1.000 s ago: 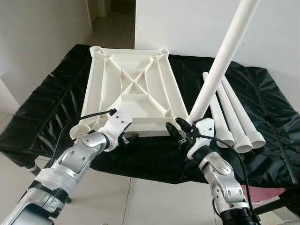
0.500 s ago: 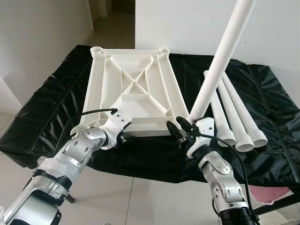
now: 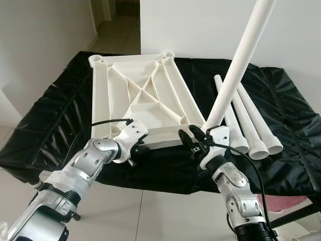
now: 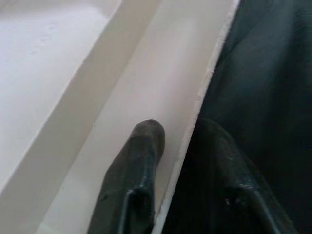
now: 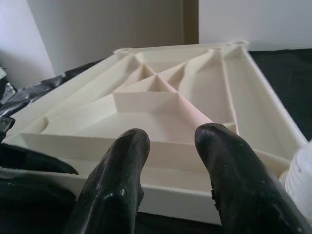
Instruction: Building children table
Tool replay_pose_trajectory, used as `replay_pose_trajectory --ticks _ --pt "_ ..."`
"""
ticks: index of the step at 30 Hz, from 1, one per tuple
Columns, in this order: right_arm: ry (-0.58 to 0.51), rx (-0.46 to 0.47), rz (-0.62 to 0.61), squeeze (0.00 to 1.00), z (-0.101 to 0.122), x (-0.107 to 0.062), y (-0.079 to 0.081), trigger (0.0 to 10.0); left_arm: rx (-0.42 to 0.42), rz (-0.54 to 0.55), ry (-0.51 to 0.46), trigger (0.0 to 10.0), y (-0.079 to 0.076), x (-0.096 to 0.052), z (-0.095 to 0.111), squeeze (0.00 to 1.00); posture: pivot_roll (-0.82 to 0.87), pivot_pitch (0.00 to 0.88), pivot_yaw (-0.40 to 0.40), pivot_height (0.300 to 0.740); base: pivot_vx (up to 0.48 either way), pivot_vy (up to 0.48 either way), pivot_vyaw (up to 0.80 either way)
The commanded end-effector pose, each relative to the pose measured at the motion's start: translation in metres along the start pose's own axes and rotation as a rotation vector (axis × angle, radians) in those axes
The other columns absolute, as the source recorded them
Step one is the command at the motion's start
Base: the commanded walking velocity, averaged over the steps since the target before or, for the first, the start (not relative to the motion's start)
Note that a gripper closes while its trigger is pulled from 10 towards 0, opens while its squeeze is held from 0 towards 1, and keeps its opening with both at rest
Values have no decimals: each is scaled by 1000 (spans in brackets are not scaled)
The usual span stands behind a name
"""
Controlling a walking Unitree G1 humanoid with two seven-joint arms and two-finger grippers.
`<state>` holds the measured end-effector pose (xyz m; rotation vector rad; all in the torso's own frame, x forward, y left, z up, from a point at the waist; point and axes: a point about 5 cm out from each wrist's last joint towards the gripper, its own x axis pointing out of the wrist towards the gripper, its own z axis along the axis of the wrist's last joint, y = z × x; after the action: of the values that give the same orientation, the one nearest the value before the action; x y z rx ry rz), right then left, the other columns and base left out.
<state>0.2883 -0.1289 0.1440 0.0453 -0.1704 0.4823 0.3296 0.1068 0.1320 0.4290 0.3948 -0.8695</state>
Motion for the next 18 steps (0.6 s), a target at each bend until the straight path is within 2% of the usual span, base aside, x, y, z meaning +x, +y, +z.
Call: replay_pose_trajectory --ticks 1,7,10,15,16,17,18 --pt "0 -5 -5 0 -1 -2 0 10000 -83 153 63 0 17 -12 -21 0 46 79 -6 740 0 0 0" --pt "3 -7 -6 0 -1 -3 0 10000 -119 170 85 0 14 -19 -31 0 48 83 -5 740 0 0 0" --pt "5 -11 -4 0 -2 -2 -2 10000 -163 219 97 0 17 -25 -39 0 52 82 -9 740 0 0 0" --pt "5 -13 -2 0 -1 -1 -2 10000 -192 255 109 0 17 -27 -42 0 53 81 -13 740 0 0 0" --pt "5 -14 -1 0 -1 -1 -2 10000 -172 229 94 3333 13 -26 -40 0 54 77 -16 740 0 0 0" --pt "7 -14 0 0 -2 -1 -2 10000 -150 202 75 8392 8 -25 -37 0 54 77 -16 740 0 0 0" --pt "7 -14 0 0 -2 -1 -2 10000 -150 202 75 8392 8 -25 -37 0 54 77 -16 740 0 0 0"
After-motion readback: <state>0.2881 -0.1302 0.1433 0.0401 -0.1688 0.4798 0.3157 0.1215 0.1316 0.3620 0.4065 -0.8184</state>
